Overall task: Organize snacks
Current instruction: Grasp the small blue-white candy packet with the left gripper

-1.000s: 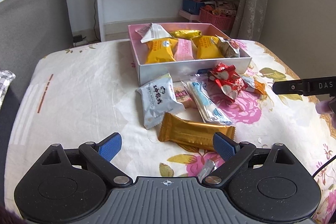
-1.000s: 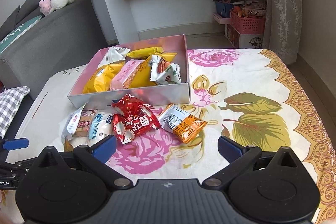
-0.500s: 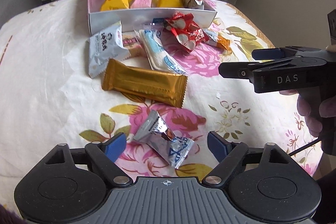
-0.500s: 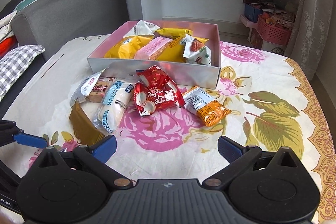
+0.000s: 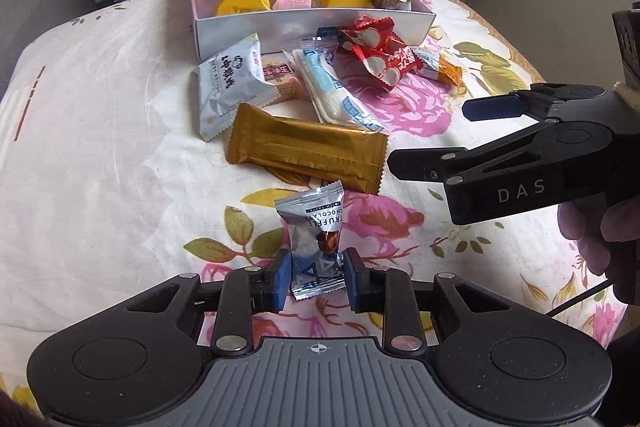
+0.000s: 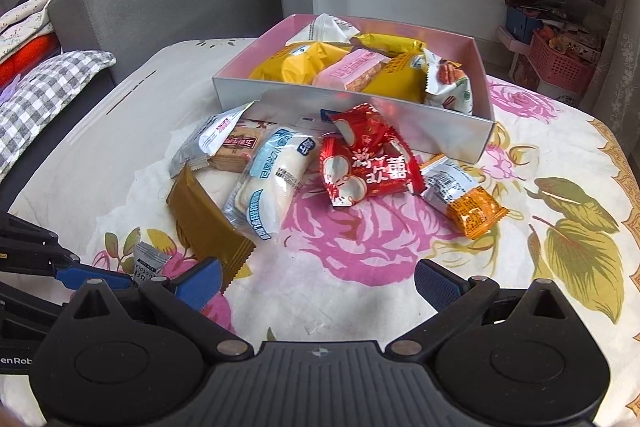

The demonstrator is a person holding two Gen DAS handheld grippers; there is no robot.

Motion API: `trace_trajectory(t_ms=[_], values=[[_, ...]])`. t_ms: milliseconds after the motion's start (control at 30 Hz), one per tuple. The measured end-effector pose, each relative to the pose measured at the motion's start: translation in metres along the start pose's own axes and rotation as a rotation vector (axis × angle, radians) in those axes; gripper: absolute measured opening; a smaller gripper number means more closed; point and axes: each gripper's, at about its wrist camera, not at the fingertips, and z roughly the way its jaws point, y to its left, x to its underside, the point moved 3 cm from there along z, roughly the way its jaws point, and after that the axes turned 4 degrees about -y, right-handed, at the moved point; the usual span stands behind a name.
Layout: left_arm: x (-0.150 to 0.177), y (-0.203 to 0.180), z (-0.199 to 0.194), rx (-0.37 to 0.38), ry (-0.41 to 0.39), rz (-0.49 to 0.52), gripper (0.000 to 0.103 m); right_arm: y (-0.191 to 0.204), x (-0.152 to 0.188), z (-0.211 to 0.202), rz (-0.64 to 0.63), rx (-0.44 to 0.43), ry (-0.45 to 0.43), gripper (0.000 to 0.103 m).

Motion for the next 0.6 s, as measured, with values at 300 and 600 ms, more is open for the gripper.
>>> trace_trajectory(t_ms=[300,600], values=[[0.003,0.059,-0.013,-0.148,-0.071,0.013,0.025,0.028,-0.007,0.013,-0.082,-0.04,-0.044,0.092],[0.007,0.101,-0.017,-0.148,-0.167,-0.031,0.032,0.062,-0.018,0.021,-0.246,-0.12,-0.107,0.077]])
